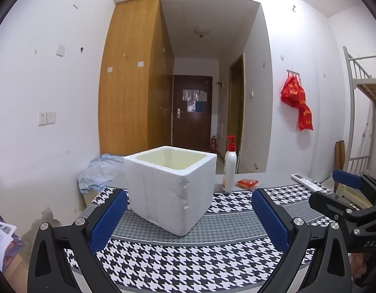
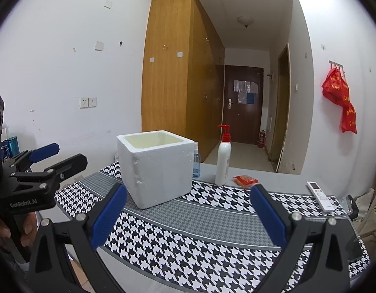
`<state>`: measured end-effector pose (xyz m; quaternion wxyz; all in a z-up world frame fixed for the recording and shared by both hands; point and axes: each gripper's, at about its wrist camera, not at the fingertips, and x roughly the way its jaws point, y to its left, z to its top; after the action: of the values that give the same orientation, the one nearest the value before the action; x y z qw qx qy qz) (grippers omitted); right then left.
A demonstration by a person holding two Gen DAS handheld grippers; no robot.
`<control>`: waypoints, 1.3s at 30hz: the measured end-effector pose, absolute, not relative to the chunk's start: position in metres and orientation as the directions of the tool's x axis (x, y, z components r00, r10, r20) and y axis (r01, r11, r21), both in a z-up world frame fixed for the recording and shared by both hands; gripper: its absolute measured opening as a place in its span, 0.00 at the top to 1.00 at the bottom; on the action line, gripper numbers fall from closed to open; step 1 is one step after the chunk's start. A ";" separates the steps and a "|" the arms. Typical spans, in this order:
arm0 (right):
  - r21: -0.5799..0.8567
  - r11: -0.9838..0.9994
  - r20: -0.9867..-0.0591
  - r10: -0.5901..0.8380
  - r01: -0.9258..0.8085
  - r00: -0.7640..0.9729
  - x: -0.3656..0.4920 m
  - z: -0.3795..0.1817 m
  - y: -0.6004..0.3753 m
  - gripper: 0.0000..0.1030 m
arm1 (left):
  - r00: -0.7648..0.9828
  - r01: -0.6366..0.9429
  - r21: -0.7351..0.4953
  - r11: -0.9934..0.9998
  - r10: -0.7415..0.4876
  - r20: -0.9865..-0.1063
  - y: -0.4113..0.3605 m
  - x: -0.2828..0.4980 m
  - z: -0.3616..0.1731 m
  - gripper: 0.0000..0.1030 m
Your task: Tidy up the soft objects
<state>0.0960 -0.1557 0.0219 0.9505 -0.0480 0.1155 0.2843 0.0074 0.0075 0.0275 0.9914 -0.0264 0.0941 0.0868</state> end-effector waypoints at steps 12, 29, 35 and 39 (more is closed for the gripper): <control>-0.007 0.826 -0.221 0.548 -0.563 0.807 0.089 0.007 -0.156 0.01 | 0.967 -0.205 -0.022 0.979 0.199 -0.159 0.006 -0.007 0.014 0.01; 0.004 0.856 -0.239 0.504 -0.518 0.830 0.083 0.001 -0.156 0.01 | 0.968 -0.184 0.000 0.983 0.181 -0.176 0.003 -0.011 0.007 0.01; 0.006 0.856 -0.234 0.504 -0.517 0.831 0.083 0.001 -0.158 0.01 | 0.968 -0.184 -0.004 0.983 0.180 -0.176 0.001 -0.011 0.008 0.01; -0.002 0.859 -0.237 0.497 -0.512 0.835 0.083 0.001 -0.159 0.01 | 0.967 -0.184 -0.003 0.983 0.180 -0.180 0.001 -0.010 0.007 0.01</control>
<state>0.0832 -0.1588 0.0009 0.9572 -0.0325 0.1146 0.2637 -0.0100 0.0006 0.0069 0.9917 -0.0100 0.0897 0.0917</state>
